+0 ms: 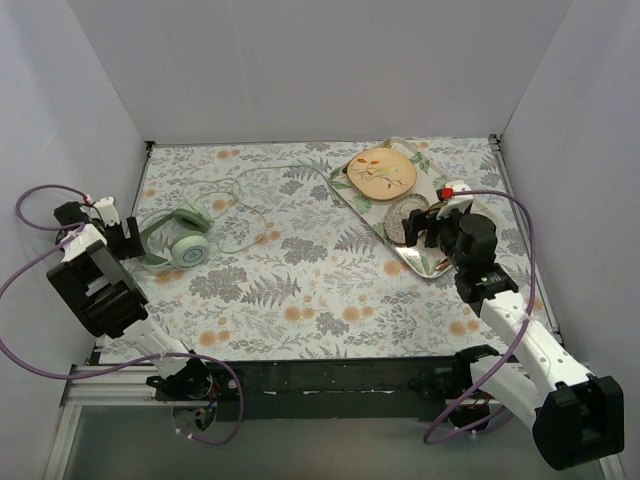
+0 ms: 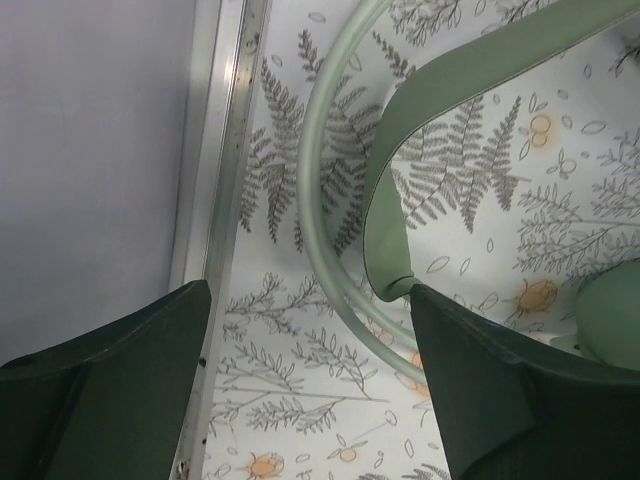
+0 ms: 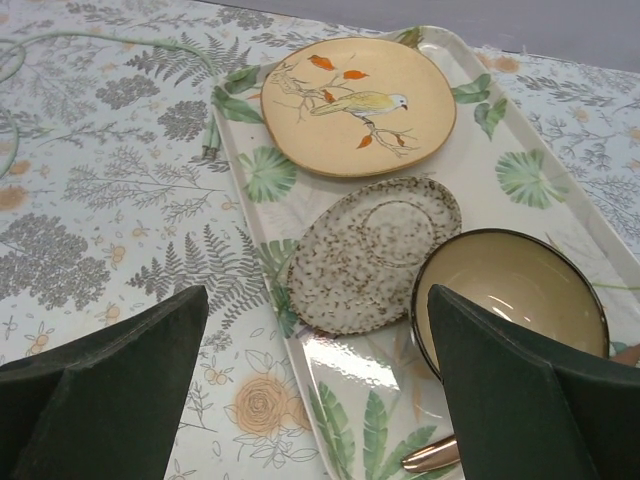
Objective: Wrap the headphones
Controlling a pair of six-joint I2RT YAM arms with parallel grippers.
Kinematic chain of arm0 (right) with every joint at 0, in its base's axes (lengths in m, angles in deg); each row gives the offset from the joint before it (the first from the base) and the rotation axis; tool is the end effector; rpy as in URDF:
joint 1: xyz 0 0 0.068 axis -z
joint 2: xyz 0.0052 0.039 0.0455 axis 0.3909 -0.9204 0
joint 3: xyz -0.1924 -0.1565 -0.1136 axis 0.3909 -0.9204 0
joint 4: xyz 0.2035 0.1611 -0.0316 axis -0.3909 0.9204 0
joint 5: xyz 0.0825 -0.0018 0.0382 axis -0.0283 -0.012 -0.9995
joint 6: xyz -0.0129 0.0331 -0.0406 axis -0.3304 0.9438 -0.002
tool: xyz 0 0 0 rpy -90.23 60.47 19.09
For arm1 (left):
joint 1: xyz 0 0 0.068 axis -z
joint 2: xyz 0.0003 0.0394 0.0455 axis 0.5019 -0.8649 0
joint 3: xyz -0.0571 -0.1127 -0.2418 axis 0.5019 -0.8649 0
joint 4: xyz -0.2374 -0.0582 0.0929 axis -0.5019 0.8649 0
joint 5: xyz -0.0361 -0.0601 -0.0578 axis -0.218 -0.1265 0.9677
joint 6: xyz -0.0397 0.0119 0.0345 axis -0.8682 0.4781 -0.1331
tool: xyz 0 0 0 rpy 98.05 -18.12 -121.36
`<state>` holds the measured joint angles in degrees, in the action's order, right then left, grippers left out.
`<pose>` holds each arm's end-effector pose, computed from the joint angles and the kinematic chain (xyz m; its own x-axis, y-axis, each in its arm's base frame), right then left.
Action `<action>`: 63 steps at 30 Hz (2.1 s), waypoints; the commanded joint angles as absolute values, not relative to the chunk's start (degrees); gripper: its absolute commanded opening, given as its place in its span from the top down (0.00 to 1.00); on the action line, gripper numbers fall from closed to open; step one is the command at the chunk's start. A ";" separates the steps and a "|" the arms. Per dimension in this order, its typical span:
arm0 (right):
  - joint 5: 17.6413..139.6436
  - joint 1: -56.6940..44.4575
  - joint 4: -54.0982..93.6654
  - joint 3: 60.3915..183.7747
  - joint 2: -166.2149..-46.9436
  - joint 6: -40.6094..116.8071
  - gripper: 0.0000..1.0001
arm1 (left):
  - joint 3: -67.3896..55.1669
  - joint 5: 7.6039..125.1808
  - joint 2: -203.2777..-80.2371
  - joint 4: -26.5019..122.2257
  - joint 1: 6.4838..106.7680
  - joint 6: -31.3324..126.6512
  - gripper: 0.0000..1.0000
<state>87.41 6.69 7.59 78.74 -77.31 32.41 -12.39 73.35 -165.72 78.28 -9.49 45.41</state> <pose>0.2079 0.0600 0.2805 -0.1374 -0.0198 -0.9903 -0.2595 0.9656 0.0167 0.2768 0.2171 0.1934 -0.5349 -0.7422 -0.4037 -0.6669 0.6643 -0.3376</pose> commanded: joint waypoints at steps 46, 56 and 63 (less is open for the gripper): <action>95.77 -14.33 11.72 90.91 -92.64 27.33 0.03 | -9.89 77.29 -170.78 77.39 5.67 41.93 1.00; 101.14 -34.11 16.10 119.11 -113.28 26.09 0.02 | -11.92 76.94 -152.67 77.91 17.99 34.90 1.00; 101.92 -37.11 21.19 135.12 -126.55 30.84 0.02 | -12.80 73.34 -144.58 78.62 22.30 33.40 1.00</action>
<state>99.63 -36.93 17.58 128.12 -121.90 27.60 -12.46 73.64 -148.87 78.17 20.72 36.26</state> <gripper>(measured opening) 0.985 0.069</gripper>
